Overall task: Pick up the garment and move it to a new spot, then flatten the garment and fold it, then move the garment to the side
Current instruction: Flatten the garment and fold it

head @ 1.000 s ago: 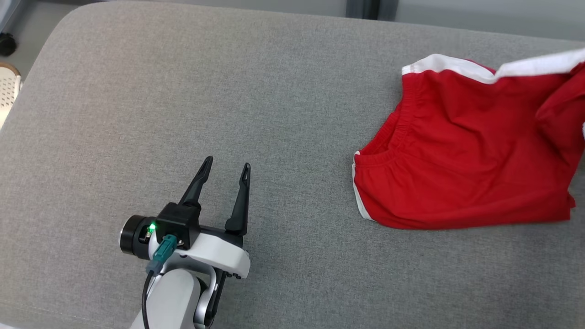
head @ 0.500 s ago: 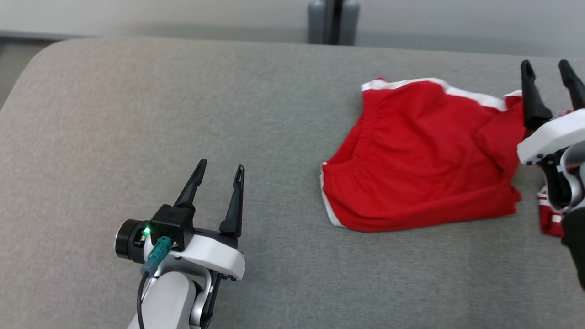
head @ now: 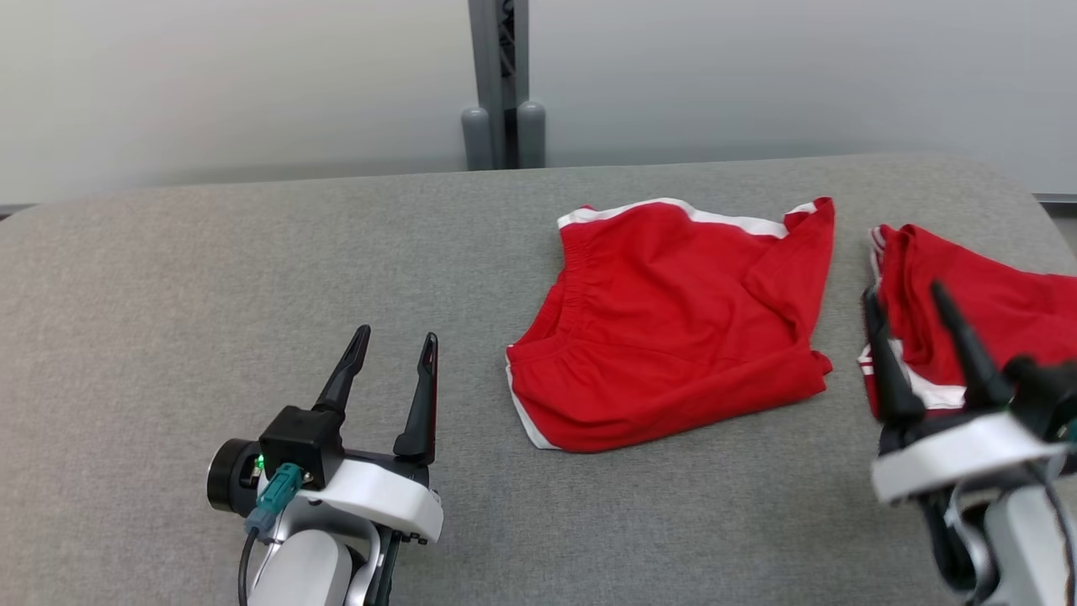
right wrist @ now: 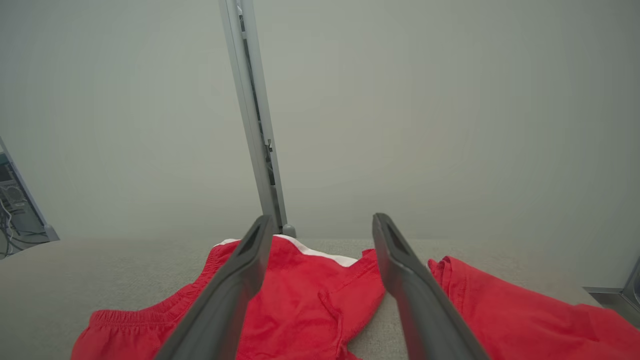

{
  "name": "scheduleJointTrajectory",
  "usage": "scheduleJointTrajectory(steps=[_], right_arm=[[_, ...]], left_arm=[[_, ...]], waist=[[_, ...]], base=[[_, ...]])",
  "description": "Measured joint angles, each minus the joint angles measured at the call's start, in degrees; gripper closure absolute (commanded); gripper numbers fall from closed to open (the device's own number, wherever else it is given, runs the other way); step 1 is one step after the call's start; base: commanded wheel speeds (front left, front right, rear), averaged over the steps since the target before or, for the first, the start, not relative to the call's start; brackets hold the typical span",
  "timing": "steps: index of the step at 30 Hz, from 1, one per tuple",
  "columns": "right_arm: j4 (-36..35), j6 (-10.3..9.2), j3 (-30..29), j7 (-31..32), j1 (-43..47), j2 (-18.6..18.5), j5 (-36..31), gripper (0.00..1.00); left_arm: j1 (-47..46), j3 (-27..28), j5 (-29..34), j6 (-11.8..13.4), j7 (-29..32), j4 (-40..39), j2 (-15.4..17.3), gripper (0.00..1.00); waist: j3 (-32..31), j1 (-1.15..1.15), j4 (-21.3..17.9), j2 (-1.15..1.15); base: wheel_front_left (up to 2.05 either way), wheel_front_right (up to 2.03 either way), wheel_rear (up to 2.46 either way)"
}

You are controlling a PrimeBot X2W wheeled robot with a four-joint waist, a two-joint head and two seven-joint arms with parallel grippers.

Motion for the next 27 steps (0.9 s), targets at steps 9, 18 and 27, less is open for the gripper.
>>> scheduleJointTrajectory(steps=[9, 18, 27], right_arm=[[-4.87, 0.0, -0.55, 0.01, 8.88, 5.08, -5.15, 0.0], [-5.34, 0.0, -1.1, 0.01, 8.99, 6.83, -5.8, 0.0], [-5.37, 0.0, -0.62, 0.01, 8.14, 7.1, -6.16, 0.0]], left_arm=[[0.78, 1.52, -0.99, 0.49, 0.0, 0.14, 0.03, 0.0], [1.02, 2.75, -0.62, 0.31, 0.0, 0.92, 0.02, 0.0], [-1.06, -0.69, -2.0, -1.64, -0.01, 10.45, -0.01, 0.0]], waist=[[0.18, 0.0, -1.62, 0.0], [0.48, 0.0, -0.77, 0.0], [2.44, 0.0, -0.84, 0.0]], base=[[0.0, 0.0, 0.0], [0.0, 0.0, 0.0], [0.0, 0.0, 0.0]])
